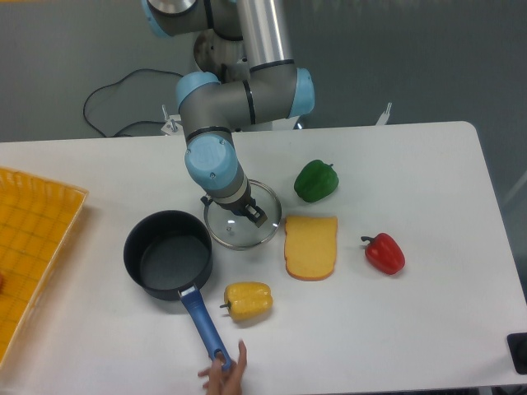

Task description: Place the lid on the table

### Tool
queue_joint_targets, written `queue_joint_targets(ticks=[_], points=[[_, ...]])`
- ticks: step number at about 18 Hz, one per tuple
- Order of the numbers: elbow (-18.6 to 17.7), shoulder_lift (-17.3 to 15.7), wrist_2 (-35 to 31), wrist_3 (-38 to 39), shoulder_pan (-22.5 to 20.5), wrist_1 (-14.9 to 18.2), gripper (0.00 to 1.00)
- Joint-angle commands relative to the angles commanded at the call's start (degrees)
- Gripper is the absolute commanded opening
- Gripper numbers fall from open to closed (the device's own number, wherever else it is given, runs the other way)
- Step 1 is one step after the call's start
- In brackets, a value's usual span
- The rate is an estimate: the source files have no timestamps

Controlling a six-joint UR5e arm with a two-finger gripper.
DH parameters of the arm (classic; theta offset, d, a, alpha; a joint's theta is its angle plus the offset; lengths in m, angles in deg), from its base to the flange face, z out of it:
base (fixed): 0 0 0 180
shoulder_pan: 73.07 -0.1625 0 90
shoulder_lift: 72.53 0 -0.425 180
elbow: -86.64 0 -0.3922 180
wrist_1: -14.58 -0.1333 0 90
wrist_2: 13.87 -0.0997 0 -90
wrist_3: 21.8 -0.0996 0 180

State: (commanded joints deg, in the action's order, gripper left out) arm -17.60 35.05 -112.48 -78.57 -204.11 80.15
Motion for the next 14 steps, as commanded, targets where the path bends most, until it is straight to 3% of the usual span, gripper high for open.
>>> queue_joint_targets(ticks=[5, 7, 10, 14], points=[[6.1, -2.6, 0.4, -0.7, -1.1, 0.7, 1.00], [7.7, -3.9, 1.1, -1.2, -3.9, 0.6, 1.00], [8.9, -5.5, 4.8, -8.5, -8.7, 0.6, 1.00], [8.9, -5.8, 4.8, -13.0, -11.2, 0.4, 1.00]])
